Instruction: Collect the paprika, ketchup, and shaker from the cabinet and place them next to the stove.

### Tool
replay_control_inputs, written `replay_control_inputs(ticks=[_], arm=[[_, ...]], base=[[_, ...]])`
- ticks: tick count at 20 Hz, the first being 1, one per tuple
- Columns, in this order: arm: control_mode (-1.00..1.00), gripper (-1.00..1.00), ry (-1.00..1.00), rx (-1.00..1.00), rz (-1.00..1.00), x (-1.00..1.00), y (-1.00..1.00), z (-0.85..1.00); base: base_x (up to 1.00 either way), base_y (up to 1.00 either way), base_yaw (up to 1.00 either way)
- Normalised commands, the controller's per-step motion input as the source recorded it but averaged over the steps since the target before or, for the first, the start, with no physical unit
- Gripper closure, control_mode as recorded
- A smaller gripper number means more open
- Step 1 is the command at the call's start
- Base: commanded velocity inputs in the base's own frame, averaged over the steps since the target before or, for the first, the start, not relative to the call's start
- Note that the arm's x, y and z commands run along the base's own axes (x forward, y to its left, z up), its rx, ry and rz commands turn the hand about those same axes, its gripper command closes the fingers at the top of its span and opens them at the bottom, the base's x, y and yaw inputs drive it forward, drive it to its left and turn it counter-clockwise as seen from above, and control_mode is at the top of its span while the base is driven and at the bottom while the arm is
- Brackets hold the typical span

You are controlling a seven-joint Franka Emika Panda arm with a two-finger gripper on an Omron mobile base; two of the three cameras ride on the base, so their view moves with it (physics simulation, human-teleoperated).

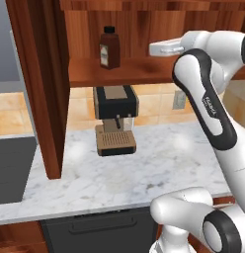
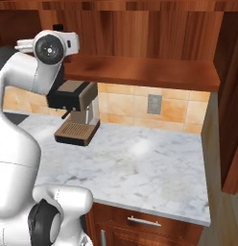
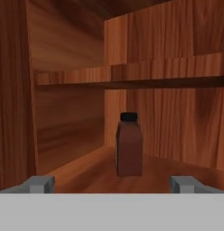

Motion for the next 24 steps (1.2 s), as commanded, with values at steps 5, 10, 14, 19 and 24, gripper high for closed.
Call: replay_control_inputs(ticks=[5,10,14,19,24], arm=[[-1.0,-1.0,0.02,0.0,0.0,0.47,-0.02,0.0],[-1.0,-1.0,0.04,0.0,0.0,0.5,0.0,0.0],[-1.0,-1.0,0.06,0.0,0.0,0.49,0.0,0.0],[-1.0,-1.0,0.05,0.0,0.0,0.42,0.05,0.0],[-1.0,-1.0,0.06,0.0,0.0,0.43,0.22,0.0]], base=[[0.0,0.0,0.0],[0.0,0.0,0.0],[0.0,0.0,0.0],[0.0,0.0,0.0],[0.0,0.0,0.0]])
